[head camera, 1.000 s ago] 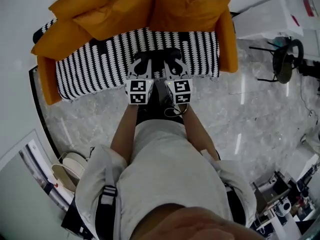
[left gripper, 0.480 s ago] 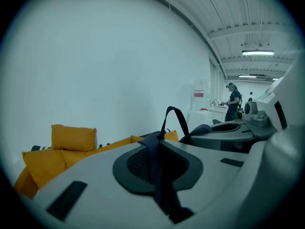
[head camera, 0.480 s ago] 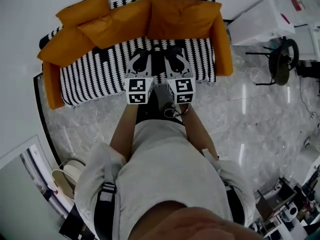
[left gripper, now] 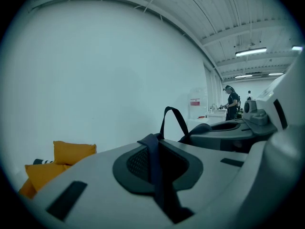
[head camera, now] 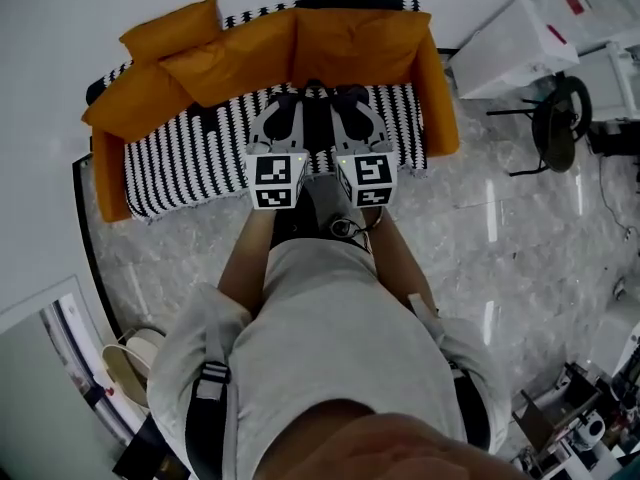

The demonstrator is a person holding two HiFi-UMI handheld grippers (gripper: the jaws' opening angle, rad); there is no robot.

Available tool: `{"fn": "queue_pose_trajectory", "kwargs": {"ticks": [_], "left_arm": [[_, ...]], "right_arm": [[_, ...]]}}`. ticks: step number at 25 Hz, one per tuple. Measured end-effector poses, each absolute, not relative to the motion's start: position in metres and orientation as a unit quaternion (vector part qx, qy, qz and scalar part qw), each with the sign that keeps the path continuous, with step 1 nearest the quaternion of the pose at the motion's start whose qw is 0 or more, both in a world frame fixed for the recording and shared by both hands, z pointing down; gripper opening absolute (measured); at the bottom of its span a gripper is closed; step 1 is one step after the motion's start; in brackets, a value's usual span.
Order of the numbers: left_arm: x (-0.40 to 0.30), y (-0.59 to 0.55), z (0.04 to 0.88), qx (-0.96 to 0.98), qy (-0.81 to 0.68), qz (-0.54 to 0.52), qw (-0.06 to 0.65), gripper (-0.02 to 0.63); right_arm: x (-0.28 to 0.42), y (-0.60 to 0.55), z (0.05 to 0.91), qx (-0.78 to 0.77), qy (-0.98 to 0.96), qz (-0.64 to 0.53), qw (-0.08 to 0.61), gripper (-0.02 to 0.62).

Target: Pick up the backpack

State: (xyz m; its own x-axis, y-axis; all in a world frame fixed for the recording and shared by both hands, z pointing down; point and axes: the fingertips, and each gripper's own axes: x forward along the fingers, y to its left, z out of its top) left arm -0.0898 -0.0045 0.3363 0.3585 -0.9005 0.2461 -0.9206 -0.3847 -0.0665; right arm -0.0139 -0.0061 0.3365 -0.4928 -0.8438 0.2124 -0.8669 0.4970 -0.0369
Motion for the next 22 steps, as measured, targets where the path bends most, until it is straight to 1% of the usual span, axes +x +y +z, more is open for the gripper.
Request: {"fn": "queue_pose_trajectory", "kwargs": {"ticks": [8,15,22], "left_arm": [[-0.064,0.034,0.311,0.825,-0.555,0.107,0.026,0.031],[-0.053,0.061,0.308,0.827,-0.551,0.107,0.017,0.031],[-0.042,0.064,0.308,0.829,-0.549,0.107,0.015,0.031]], "right_arm": [[0.011,0.032,0.315,0.505,-0.858,0.055,0.075,0.064],[0.022,0.056,0.312,0.518,-0.850,0.062,0.072,0.064],[0.034,0.065,0.311,0.527,-0.845,0.068,0.061,0.064]]}}
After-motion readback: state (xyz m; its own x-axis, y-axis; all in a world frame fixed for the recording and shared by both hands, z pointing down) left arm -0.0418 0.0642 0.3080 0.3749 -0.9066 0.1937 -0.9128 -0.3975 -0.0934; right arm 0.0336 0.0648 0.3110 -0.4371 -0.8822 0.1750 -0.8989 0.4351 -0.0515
